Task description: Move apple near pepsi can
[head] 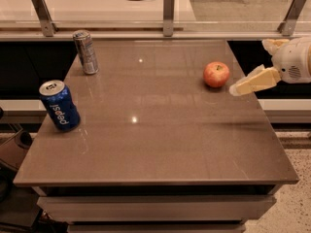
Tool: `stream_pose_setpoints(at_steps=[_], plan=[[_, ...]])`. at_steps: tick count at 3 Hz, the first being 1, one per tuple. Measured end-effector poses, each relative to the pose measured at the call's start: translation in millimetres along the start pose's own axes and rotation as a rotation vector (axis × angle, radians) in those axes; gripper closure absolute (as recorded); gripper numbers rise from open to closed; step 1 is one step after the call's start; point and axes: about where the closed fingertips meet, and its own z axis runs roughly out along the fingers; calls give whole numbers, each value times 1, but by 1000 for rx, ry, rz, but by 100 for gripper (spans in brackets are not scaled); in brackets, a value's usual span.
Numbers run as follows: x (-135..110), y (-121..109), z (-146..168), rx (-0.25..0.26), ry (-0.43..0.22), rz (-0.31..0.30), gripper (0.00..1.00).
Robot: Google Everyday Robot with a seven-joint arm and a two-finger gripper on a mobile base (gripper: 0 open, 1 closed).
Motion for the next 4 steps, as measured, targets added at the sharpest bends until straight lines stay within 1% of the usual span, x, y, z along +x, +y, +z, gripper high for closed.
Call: stream_pose_setpoints(at_steps=[1, 2, 3, 4], plan=[[-3, -5, 15, 2, -51, 41, 0], [-3, -9, 33, 6, -104, 99, 0], [-1, -12, 46, 25, -119, 129, 0], [6, -15, 61, 64, -114, 147, 0]])
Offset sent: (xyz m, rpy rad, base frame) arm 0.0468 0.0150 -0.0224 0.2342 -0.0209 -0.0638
